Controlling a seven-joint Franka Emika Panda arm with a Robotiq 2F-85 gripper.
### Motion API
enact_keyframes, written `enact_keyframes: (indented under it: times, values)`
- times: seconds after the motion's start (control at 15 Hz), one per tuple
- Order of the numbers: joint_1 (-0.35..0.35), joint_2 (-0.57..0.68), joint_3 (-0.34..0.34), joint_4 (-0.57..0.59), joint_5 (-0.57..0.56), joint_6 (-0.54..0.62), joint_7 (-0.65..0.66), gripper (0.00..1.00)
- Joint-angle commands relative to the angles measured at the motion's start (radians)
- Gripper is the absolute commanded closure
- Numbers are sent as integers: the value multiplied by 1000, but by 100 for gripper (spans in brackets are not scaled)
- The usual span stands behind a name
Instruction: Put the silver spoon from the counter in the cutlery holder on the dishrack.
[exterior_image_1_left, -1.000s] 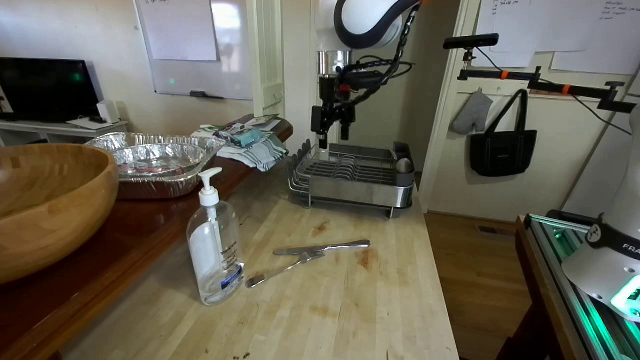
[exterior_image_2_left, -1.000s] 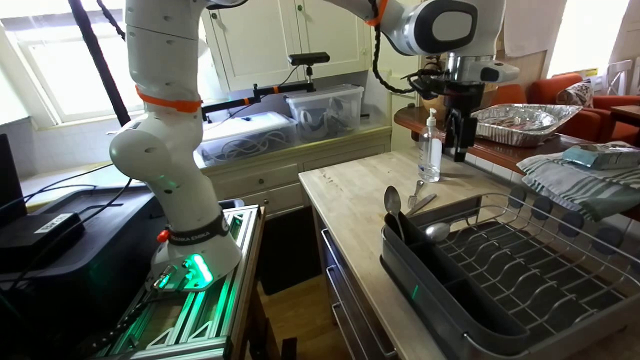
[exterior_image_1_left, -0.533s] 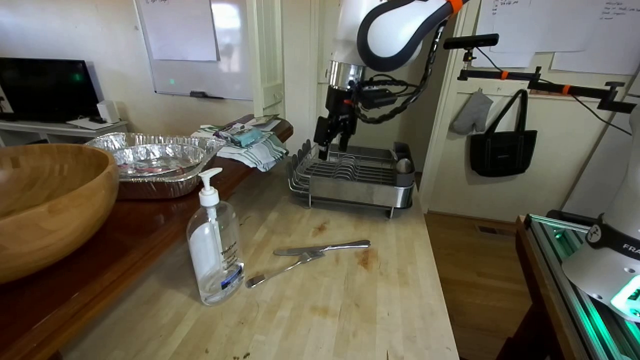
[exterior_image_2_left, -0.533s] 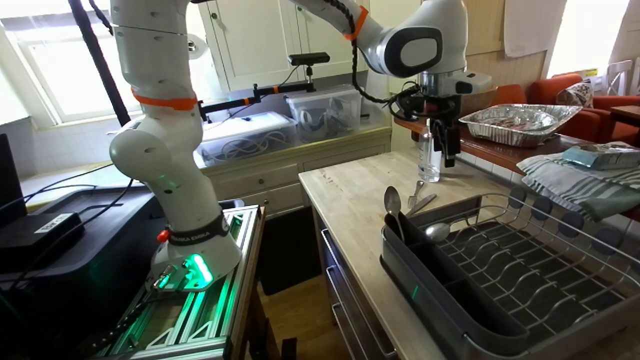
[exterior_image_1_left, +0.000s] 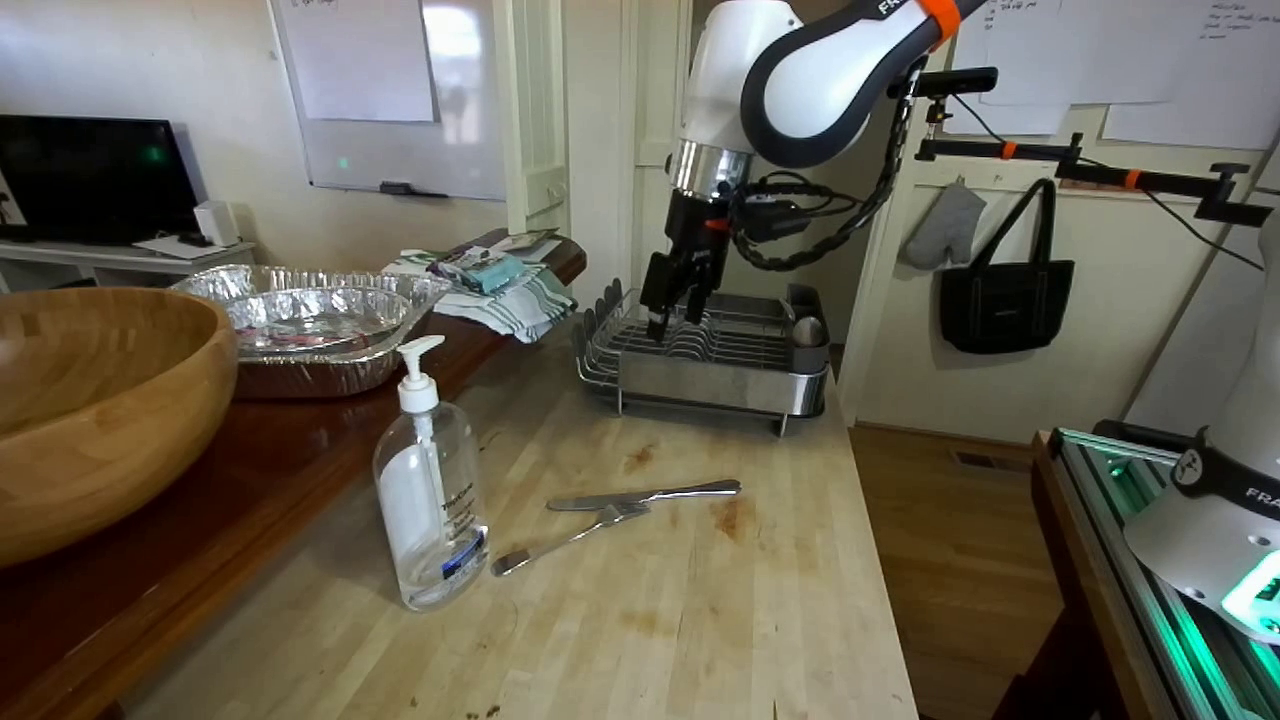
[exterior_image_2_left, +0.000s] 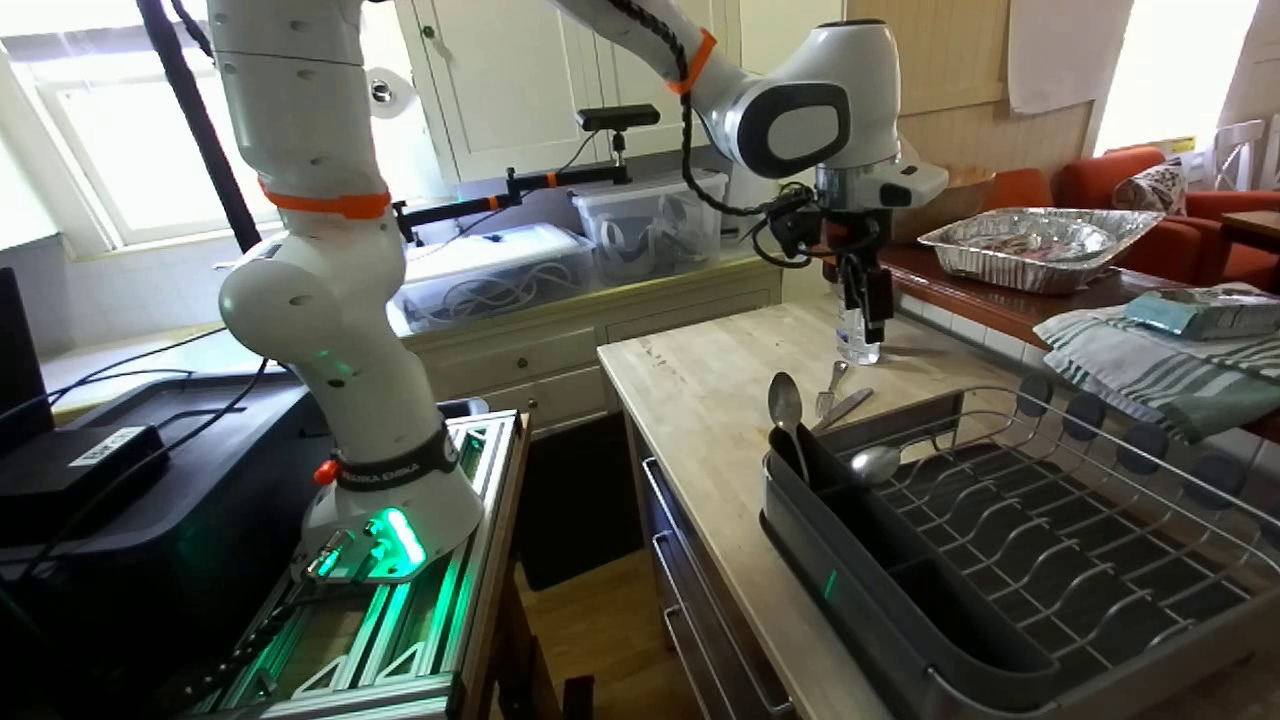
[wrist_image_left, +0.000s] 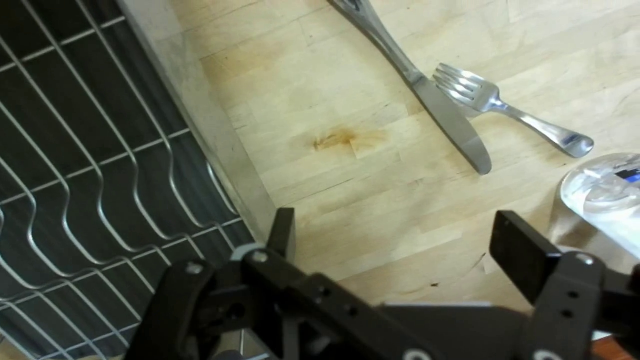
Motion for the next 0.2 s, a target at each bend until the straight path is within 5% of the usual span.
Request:
enact_keyframes:
  times: [0.0, 0.13]
  values:
    - [0, -1, -1, 2, 1, -3, -1, 0]
    - [0, -2, -1, 2, 2, -3, -1, 0]
